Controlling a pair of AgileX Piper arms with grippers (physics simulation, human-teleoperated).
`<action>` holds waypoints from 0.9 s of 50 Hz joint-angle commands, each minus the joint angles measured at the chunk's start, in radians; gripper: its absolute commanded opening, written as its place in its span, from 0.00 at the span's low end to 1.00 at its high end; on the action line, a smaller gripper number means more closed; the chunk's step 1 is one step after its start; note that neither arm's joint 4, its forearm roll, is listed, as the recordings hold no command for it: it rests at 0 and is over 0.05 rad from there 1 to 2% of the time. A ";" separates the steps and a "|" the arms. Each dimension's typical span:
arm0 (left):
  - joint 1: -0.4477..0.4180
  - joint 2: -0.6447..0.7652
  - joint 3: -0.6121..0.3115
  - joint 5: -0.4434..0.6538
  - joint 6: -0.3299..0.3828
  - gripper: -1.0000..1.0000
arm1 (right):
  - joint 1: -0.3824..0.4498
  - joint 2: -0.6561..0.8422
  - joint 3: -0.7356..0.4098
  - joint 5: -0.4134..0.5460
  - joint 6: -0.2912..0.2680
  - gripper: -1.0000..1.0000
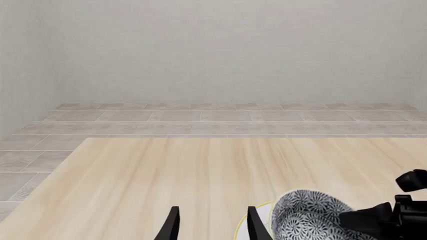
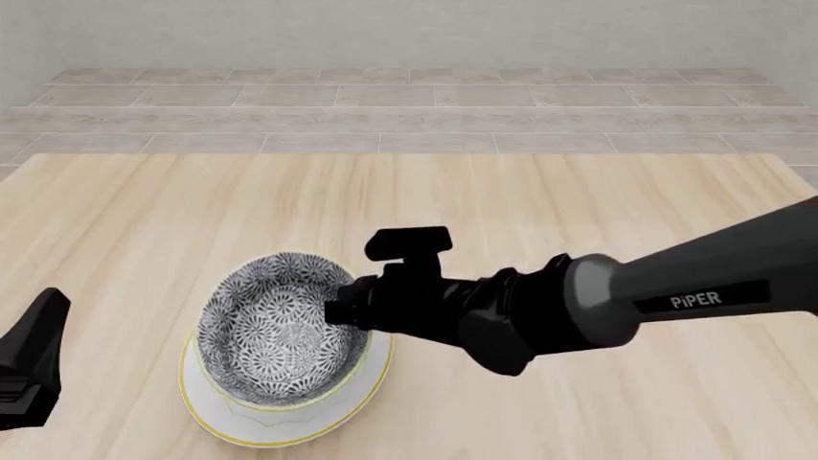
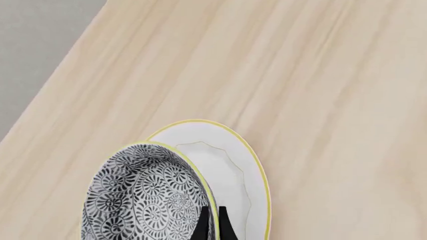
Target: Put the bowl on the plate.
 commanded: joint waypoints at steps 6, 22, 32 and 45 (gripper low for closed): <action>0.000 0.000 0.000 0.000 0.000 1.00 | 0.002 0.014 -0.007 -0.011 0.011 0.00; 0.000 0.000 0.000 0.000 0.000 1.00 | 0.005 0.032 -0.004 -0.026 0.016 0.00; 0.000 0.000 0.000 0.000 0.000 1.00 | 0.008 0.046 -0.007 -0.032 0.022 0.00; 0.000 0.000 0.000 0.000 0.000 1.00 | 0.008 0.058 -0.010 -0.037 0.025 0.00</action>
